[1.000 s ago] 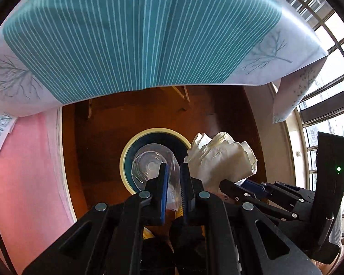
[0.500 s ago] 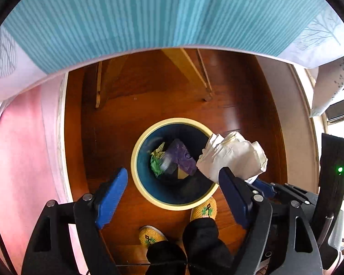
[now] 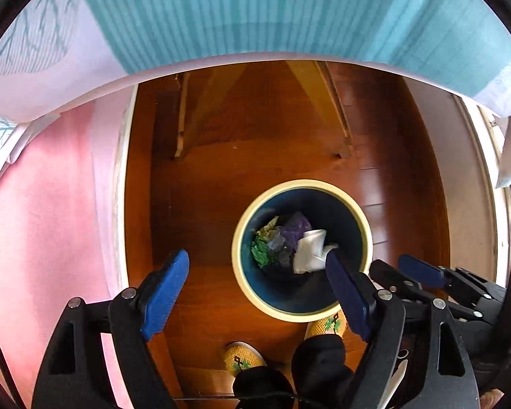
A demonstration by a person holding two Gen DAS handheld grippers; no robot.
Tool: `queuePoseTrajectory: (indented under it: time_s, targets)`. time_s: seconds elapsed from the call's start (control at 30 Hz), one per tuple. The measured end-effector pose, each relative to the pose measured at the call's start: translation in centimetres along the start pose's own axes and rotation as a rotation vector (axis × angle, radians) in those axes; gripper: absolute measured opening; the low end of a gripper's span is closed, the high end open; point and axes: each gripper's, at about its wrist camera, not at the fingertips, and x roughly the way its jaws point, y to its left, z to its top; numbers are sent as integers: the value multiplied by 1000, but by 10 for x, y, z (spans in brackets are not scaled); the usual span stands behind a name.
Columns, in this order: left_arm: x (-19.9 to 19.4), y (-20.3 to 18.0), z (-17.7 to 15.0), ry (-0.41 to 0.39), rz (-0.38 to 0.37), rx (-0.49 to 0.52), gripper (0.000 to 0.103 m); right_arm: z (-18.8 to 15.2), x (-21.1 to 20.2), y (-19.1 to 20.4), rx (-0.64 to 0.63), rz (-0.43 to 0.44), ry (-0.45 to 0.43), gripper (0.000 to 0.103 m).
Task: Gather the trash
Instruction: 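Carry the tissue and bottle over the bin and open both tools, then raise both tools back toward the table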
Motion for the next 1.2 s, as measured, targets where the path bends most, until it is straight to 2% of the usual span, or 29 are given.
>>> queuePoseTrajectory:
  time_s: [0.37, 0.63, 0.9, 1.2]
  targets:
    - [-20, 12, 2, 29, 5, -13, 81, 0, -21, 10, 24, -25, 23, 41]
    - [-83, 25, 3, 33, -20, -10, 81, -9, -78, 31, 38, -19, 3, 41]
    - [-203, 43, 10, -89, -55, -3, 81, -18, -171, 66, 13, -27, -64, 41]
    - [-332, 56, 14, -306, -59, 65, 81, -18, -283, 95, -2, -42, -237, 41]
